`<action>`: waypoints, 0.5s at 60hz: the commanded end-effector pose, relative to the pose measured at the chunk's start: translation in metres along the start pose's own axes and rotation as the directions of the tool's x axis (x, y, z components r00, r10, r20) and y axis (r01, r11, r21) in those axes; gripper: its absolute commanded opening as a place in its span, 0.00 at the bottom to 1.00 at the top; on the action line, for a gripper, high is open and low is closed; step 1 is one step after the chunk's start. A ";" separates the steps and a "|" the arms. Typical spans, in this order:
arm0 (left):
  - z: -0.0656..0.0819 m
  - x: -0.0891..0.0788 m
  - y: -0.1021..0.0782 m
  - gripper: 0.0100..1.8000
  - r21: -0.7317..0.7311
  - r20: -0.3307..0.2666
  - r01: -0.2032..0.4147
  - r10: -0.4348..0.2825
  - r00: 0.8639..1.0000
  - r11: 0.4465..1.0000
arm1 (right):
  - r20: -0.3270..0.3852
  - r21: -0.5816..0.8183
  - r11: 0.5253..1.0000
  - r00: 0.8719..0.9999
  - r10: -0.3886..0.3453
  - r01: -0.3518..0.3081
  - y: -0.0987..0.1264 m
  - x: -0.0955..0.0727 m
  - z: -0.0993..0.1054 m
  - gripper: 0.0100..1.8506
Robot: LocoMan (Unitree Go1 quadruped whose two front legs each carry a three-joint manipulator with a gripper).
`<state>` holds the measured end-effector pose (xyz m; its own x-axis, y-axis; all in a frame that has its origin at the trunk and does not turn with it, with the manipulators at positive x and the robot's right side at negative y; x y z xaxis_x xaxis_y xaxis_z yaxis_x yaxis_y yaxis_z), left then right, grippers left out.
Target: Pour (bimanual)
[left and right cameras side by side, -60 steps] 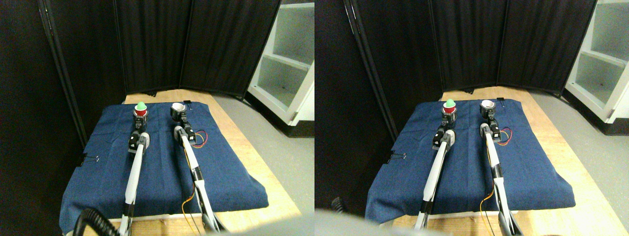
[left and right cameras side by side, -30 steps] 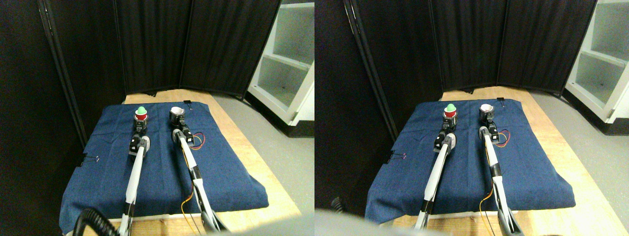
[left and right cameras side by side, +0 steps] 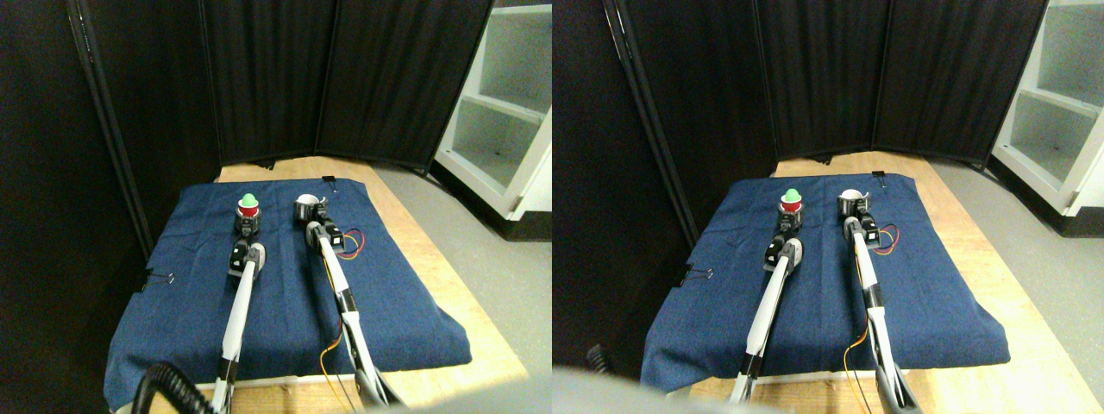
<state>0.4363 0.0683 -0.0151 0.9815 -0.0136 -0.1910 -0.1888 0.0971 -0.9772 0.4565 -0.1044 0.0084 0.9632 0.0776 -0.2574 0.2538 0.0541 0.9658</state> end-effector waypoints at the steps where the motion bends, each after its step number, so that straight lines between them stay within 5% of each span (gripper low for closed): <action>1: -0.003 -0.003 -0.012 0.41 0.004 0.021 0.047 -0.047 0.999 0.999 | -0.023 -0.019 0.998 0.998 0.063 -0.064 0.012 -0.001 0.000 0.60; 9: -0.002 -0.006 -0.014 0.58 -0.005 0.021 0.044 -0.044 0.999 0.999 | -0.021 0.002 0.999 0.999 0.051 -0.050 0.012 -0.002 0.001 0.58; 30: -0.001 -0.012 -0.015 0.67 -0.015 0.004 0.043 -0.043 0.999 0.999 | -0.038 -0.006 0.999 0.998 0.043 -0.043 0.011 -0.001 0.003 0.62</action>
<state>0.4276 0.0680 -0.0070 0.9829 0.0041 -0.1840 -0.1835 0.1004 -0.9779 0.4567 -0.1041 0.0110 0.9619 0.1057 -0.2522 0.2468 0.0613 0.9671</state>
